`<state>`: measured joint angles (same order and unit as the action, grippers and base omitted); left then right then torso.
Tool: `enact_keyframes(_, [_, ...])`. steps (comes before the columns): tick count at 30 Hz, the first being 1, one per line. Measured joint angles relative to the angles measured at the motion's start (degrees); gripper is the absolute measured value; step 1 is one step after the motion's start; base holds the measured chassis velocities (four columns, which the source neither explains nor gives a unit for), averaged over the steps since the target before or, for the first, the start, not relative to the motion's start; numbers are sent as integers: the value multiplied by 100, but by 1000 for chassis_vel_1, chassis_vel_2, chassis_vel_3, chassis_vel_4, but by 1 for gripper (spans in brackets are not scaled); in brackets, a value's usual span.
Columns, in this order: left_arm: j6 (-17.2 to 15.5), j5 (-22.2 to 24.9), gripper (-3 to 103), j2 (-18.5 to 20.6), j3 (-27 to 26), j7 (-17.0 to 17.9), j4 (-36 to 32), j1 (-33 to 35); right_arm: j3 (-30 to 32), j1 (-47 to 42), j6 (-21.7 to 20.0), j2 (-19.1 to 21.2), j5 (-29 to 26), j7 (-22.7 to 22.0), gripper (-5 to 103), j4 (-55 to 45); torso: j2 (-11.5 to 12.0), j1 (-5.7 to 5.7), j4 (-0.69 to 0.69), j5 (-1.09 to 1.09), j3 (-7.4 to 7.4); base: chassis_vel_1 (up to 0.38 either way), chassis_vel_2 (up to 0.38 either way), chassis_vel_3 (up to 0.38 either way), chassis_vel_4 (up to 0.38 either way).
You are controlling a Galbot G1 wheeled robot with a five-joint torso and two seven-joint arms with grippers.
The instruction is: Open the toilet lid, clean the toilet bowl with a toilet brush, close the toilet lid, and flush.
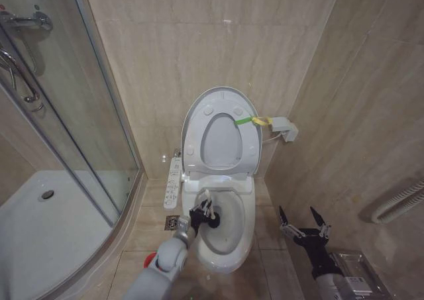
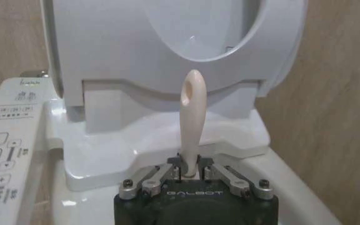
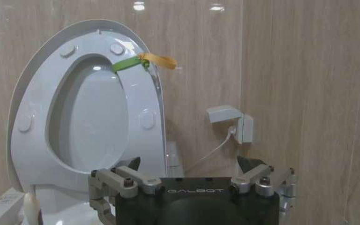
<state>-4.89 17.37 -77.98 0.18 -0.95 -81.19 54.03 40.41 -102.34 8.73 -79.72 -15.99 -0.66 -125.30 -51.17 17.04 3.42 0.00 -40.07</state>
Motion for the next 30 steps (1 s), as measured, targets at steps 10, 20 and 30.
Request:
enact_keyframes(10, [319,-263,18,-154,101,-179,854,-176,0,0,0,0,0,0,100,0,0,-1,-1,0,1,0,0,0,0])
enact_keyframes(20, [518,-368,18,-122,50,-294,832,-89,0,0,0,0,0,0,100,0,-1,-1,-1,0,1,0,0,0,0])
enact_keyframes(30, [681,-618,18,-57,-13,-341,491,62,0,0,0,0,0,0,100,0,-1,-1,-1,0,1,0,0,0,0])
